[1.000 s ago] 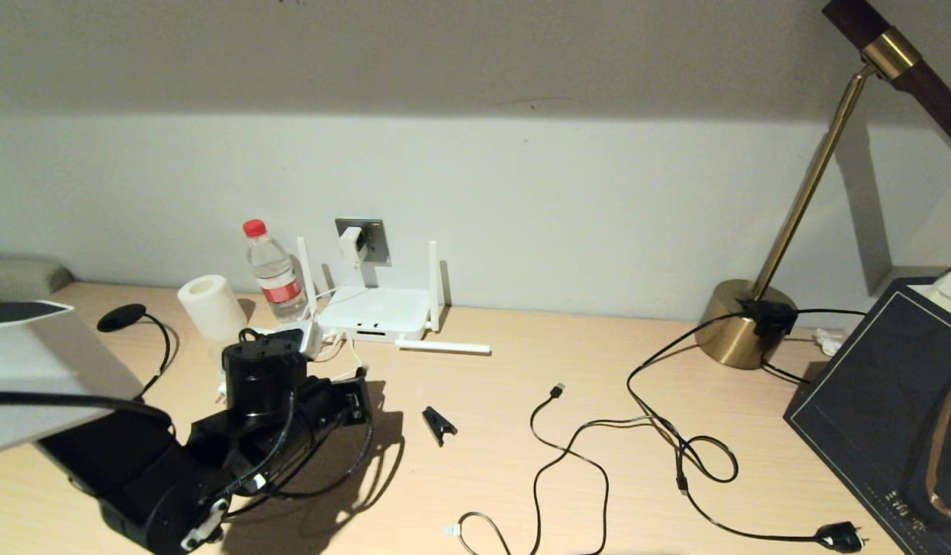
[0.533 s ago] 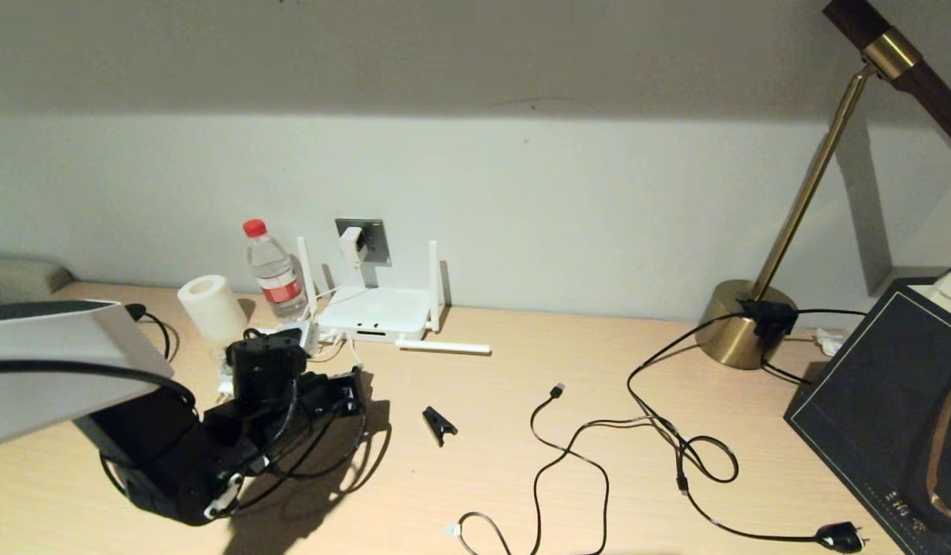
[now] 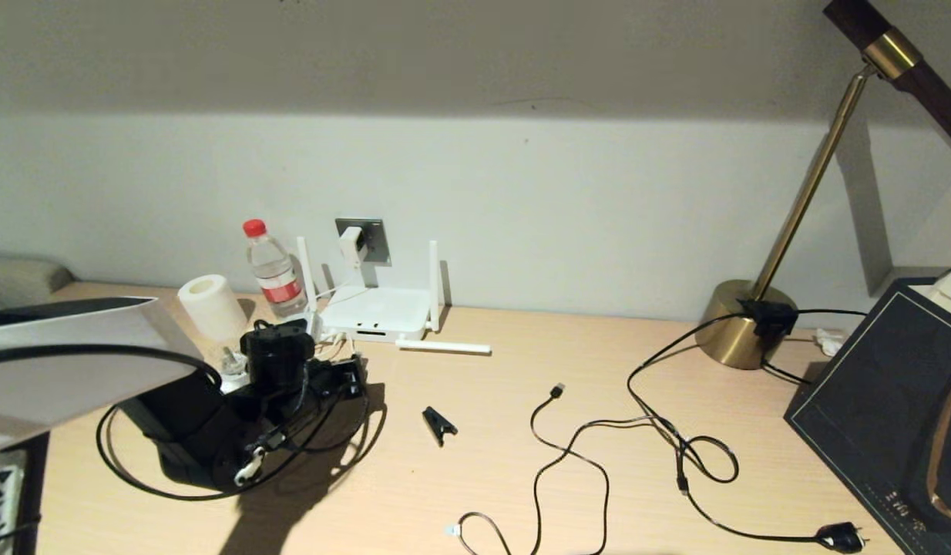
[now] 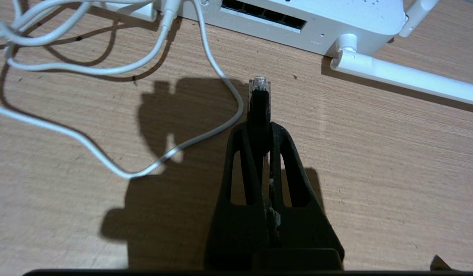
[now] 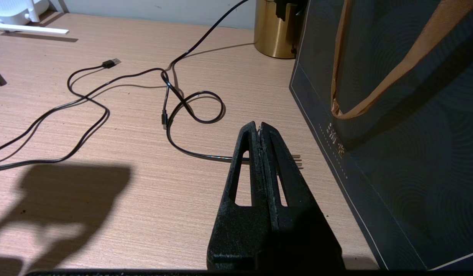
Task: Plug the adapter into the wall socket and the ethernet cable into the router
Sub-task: Align cable and router interface
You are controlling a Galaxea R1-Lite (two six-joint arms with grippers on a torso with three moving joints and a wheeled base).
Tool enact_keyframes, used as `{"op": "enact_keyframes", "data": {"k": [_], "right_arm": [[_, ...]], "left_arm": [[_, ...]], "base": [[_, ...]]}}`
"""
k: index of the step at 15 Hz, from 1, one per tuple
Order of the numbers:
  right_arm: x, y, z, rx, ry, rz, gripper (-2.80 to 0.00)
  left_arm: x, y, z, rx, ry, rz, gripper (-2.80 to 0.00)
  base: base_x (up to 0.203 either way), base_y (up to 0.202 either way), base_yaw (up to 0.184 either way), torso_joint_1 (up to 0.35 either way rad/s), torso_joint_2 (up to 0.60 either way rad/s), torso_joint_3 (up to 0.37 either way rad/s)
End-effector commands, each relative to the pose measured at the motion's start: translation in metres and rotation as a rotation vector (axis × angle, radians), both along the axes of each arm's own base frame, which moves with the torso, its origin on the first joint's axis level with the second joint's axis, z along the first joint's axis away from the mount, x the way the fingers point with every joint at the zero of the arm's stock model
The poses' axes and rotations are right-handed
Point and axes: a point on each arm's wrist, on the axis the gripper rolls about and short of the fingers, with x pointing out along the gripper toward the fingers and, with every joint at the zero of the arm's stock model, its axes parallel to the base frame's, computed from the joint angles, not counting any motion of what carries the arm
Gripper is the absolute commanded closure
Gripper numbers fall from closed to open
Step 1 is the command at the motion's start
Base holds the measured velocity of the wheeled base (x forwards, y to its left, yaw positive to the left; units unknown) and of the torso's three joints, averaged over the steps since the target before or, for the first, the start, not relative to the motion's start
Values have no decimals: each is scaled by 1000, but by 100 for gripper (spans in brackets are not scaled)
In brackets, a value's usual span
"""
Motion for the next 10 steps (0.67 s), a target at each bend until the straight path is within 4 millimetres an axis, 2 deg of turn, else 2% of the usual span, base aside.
{"op": "enact_keyframes", "data": {"k": [1, 10], "right_arm": [[0, 0, 0, 0, 2, 1, 0], [0, 0, 0, 0, 2, 1, 0]], "left_arm": [[7, 1, -4, 3, -2, 5, 0], [14, 4, 0, 54, -3, -4, 0]], "base": [[0, 0, 0, 0, 0, 0], [0, 0, 0, 0, 0, 0]]}}
